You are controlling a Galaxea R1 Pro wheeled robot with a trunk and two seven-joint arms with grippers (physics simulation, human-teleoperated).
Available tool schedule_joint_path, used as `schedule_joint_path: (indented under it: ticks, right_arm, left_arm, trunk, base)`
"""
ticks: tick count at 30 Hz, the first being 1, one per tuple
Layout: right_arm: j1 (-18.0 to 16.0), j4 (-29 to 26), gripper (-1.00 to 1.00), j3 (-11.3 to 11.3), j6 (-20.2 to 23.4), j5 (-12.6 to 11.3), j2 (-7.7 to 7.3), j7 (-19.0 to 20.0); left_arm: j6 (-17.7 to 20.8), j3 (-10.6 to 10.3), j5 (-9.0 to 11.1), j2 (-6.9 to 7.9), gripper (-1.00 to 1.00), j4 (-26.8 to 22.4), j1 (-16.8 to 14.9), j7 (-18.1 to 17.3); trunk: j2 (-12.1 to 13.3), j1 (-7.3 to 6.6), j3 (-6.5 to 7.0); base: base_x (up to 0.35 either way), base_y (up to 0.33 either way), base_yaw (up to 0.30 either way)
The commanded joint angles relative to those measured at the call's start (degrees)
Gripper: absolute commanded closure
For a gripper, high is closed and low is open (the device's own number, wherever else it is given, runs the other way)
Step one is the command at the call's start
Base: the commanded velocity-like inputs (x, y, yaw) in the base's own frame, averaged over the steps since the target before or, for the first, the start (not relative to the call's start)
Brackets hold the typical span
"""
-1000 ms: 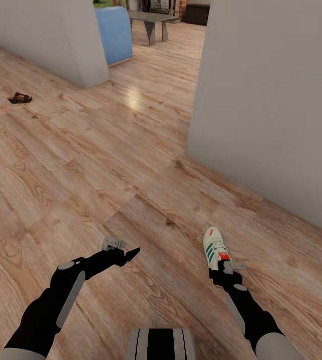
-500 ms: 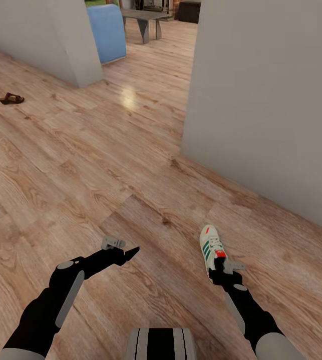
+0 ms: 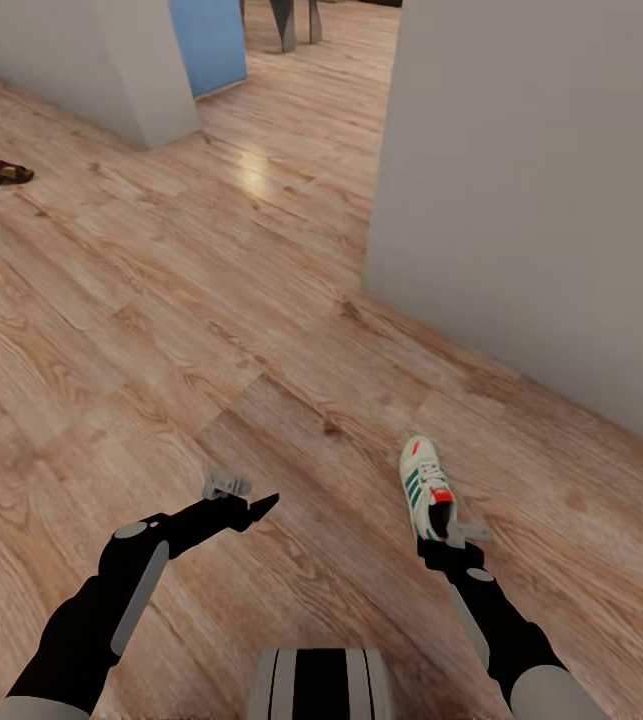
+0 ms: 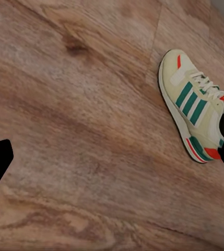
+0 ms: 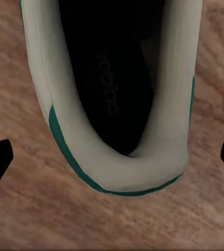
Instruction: Pick up the two gym shoes and the two sandals from the corridor floor and place them onto the hallstand (shoe rack) in the corridor, making sure they are on the rack and not on the floor. Arrange them so the two gym shoes are next to each other and the two sandals are next to each other.
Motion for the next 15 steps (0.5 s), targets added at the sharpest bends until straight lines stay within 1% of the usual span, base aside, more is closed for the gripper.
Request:
schedule_joint_path:
  ticks: [1, 12, 15]
  right_arm:
    - [0.0, -0.1, -1.0, 0.1, 0.3, -0.5, -0.01, -0.2]
    - [0.0, -0.1, -1.0, 0.1, 0.3, -0.4, -0.01, -0.2]
    - [0.0, -0.1, -1.0, 0.1, 0.3, -0.4, -0.01, -0.2]
  left_arm:
    - [0.5, -0.1, 0.6, 0.05, -1.0, 0.0, 0.0, 0.1]
    - [0.4, -0.2, 0.5, 0.01, -1.0, -0.1, 0.0, 0.1]
    - [0.4, -0.2, 0.5, 0.0, -1.0, -0.1, 0.0, 0.1]
  trunk:
    - [0.0, 0.01, -0.34]
    - [0.0, 0.01, -0.79]
    - [-0.1, 0.09, -1.47]
  base:
    - [0.0, 0.0, -0.05]
    - [0.0, 0.0, -0.027]
    - [0.0, 0.0, -0.003]
